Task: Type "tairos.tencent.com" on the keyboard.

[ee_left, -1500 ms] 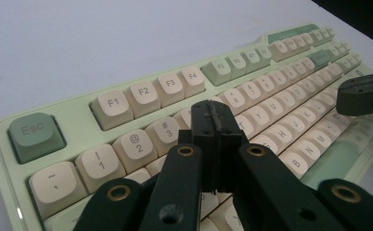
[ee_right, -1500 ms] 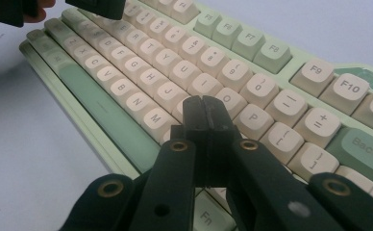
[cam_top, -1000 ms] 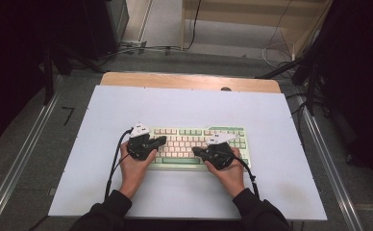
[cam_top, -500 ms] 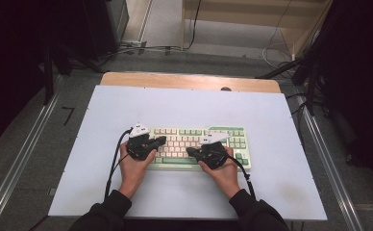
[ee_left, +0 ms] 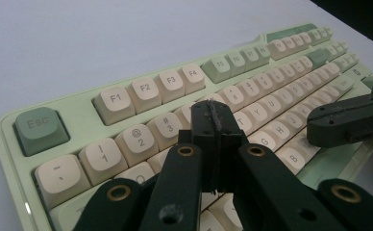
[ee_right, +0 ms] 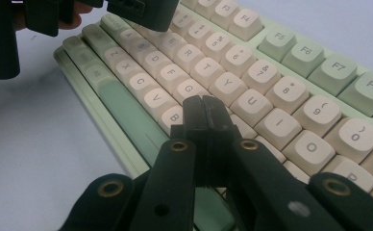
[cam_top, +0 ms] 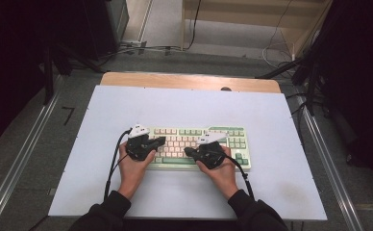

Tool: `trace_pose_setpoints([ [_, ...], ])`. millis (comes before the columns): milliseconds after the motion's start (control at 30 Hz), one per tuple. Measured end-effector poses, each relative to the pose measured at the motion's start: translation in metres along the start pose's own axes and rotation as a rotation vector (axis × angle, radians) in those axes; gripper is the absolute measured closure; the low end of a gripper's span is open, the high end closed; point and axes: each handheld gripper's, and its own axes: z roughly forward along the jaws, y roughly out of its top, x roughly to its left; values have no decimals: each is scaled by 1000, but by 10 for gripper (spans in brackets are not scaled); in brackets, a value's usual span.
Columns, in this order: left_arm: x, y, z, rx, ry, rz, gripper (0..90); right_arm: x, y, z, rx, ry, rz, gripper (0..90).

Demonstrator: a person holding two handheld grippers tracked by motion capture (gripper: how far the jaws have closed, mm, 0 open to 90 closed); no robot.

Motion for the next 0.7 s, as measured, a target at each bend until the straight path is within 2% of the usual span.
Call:
trace_pose_setpoints([
  [333,1,-1,-1,-1,3,1,900,0,-1,5,25,-2,-9,882],
  [700,-1,-1,-1,-3,-3,2,900,-1,2,-7,-21,0,5,882],
])
